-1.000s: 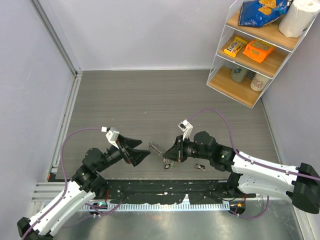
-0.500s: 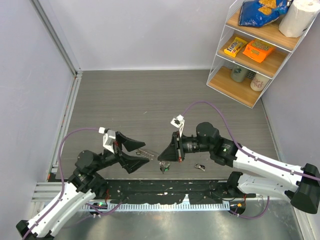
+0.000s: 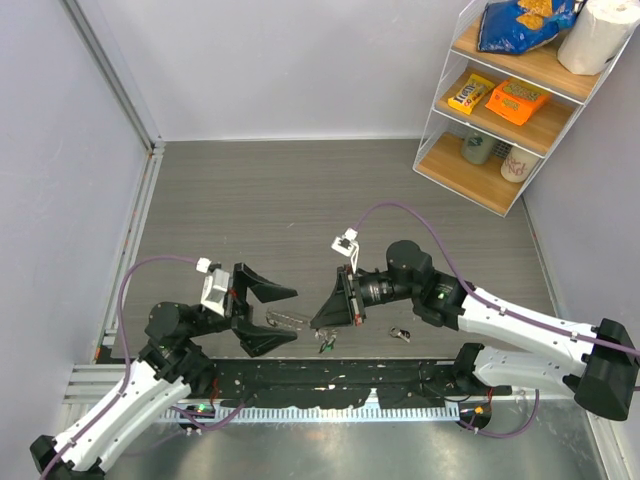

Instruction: Put the keys on the keyring

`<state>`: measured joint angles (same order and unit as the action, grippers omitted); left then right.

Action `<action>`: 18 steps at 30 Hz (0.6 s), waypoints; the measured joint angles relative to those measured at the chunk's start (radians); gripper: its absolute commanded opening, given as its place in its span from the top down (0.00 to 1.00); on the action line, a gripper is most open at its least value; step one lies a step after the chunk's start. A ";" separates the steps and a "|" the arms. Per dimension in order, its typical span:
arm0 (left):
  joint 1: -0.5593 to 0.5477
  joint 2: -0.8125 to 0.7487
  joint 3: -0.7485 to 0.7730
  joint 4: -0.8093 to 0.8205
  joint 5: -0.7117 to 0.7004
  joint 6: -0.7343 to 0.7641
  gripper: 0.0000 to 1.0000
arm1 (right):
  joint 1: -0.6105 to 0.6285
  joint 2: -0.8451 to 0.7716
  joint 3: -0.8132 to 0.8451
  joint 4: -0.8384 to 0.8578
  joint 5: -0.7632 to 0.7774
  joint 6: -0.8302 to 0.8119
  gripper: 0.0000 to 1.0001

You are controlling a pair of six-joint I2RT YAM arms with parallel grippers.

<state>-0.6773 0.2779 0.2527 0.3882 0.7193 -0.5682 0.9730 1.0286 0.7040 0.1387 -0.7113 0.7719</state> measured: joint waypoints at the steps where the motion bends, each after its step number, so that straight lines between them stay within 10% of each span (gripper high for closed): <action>1: 0.000 0.006 0.000 0.012 0.009 -0.001 0.05 | 0.000 0.000 0.000 0.007 -0.003 0.005 0.95; 18: -0.005 0.131 -0.001 0.206 0.097 -0.048 0.13 | -0.001 0.000 0.013 0.081 -0.014 0.062 0.95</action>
<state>-0.6827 0.4091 0.2520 0.5945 0.8162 -0.6167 0.9718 1.0283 0.7166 0.2195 -0.7254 0.8341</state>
